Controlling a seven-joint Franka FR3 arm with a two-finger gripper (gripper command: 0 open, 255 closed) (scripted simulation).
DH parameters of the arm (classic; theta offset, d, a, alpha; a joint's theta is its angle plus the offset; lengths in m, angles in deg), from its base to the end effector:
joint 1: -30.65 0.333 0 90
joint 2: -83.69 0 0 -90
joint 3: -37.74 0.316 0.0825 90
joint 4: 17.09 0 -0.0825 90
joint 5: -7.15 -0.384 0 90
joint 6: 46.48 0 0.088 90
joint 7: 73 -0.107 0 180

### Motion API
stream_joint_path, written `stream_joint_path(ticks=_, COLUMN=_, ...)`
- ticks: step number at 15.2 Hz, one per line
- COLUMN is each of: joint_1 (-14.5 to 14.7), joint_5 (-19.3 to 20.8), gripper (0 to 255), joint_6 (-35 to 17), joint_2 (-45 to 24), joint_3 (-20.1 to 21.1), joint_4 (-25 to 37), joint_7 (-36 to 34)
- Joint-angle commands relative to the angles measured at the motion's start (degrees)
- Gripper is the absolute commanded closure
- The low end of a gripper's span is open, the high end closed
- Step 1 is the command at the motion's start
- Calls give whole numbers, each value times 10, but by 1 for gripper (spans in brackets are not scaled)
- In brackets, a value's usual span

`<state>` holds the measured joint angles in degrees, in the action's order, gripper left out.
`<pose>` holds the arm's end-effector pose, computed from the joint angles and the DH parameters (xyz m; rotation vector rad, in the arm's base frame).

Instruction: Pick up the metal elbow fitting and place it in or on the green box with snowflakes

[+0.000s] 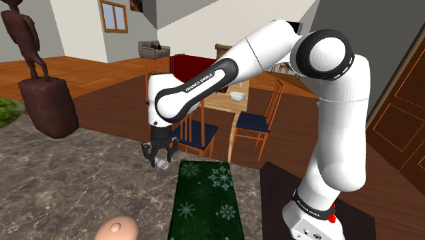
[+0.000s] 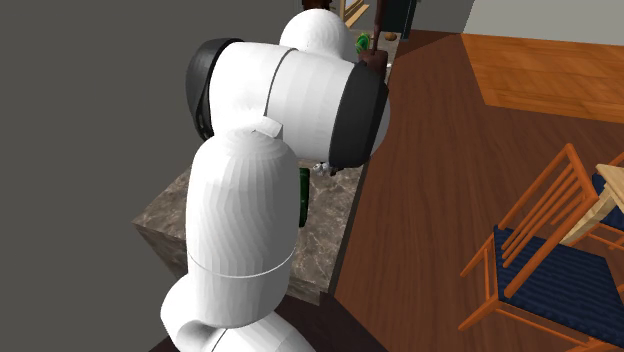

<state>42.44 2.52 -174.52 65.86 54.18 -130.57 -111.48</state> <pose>0.5306 0.2807 0.3127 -3.0146 0.3655 0.1839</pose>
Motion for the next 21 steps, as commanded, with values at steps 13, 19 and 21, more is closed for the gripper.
stream_joint_path(ticks=13, joint_1=-2, joint_5=-4, gripper=255, joint_6=26, joint_2=17, joint_3=2, joint_4=9, joint_7=0)
stream_joint_path(ticks=19, joint_1=-4, joint_5=-9, gripper=255, joint_6=67, joint_2=41, joint_3=3, joint_4=27, joint_7=-1)
stream_joint_path(ticks=21, joint_1=-5, joint_5=-10, gripper=255, joint_6=81, joint_2=48, joint_3=4, joint_4=34, joint_7=-2)
